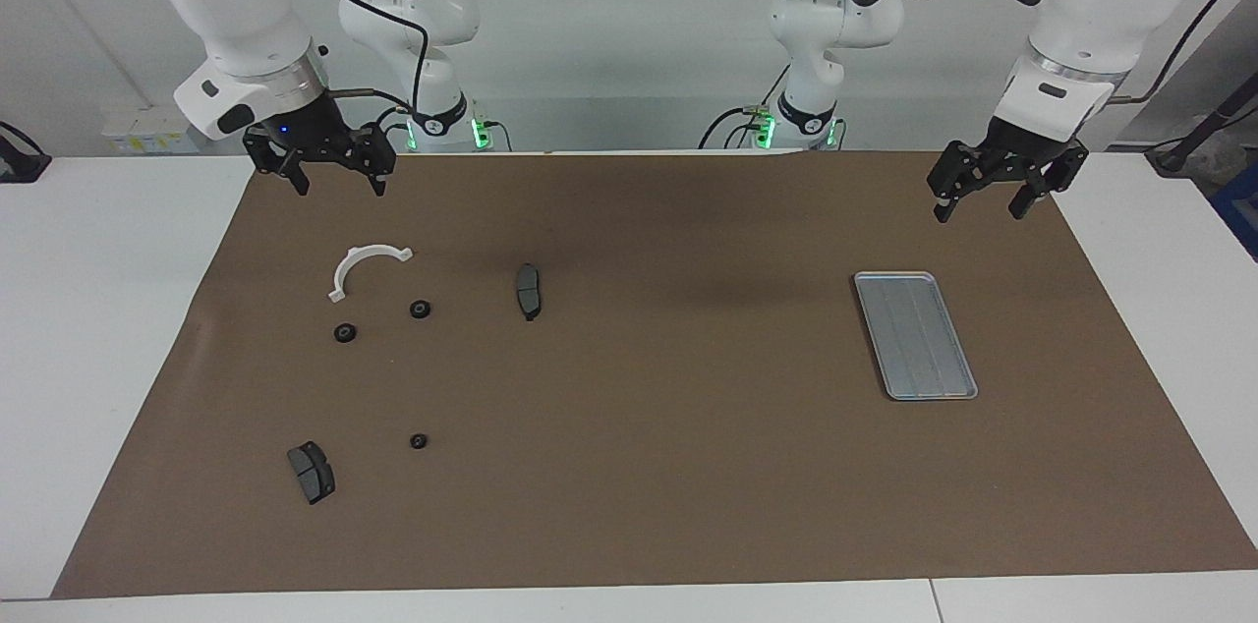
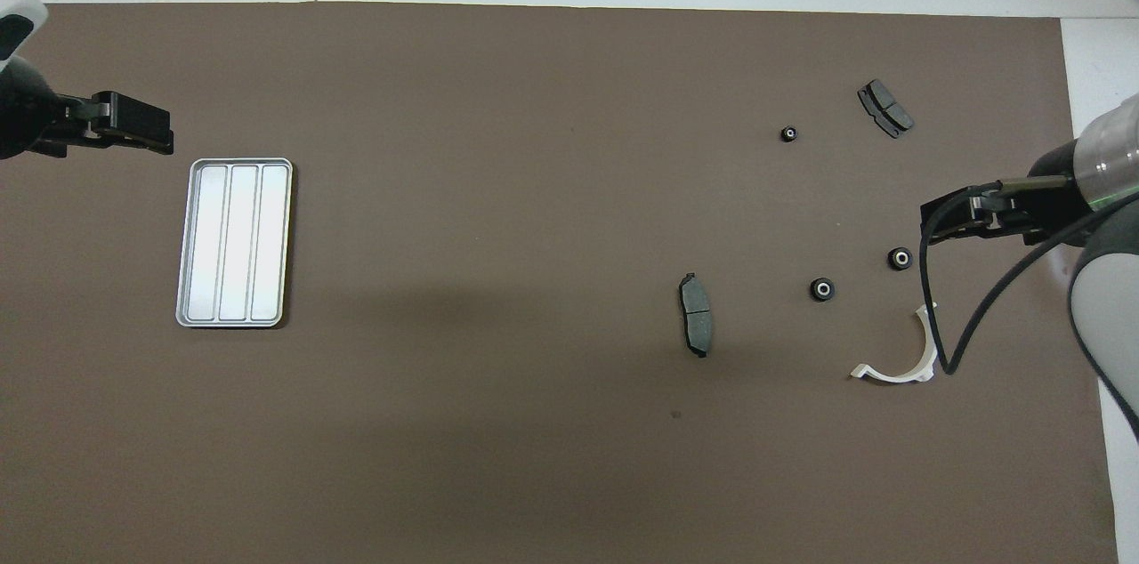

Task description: Pick bearing gear from pile to tray

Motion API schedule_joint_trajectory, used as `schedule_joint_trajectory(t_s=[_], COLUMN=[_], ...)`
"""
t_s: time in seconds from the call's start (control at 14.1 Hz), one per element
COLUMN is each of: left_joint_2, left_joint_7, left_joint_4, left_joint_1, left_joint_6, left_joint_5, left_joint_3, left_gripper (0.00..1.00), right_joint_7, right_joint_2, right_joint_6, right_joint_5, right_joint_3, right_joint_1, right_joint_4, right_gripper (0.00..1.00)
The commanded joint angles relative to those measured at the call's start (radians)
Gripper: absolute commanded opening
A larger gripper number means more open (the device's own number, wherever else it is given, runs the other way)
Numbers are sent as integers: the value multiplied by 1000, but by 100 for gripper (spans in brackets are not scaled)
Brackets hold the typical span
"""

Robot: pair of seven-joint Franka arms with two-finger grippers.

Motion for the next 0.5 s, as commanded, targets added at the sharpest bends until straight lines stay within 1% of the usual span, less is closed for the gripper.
schedule_joint_trajectory(t_s=[0.0, 0.42], left_joint_2=[-17, -11], left_joint_7=[7, 7], left_joint_4=[-24, -24], left_joint_1=[-3, -1], left_joint_6=[0, 1], left_joint_5=[-10, -10], left_joint_3=[6, 6], left_gripper=[100, 100], right_joint_7=[9, 1], right_joint_2=[-19, -19], right_joint_6=[9, 12], right_joint_5=[22, 24], right_joint_3=[3, 3], right_joint_1=[-6, -6], right_joint_4=[-19, -21], right_gripper=[100, 100])
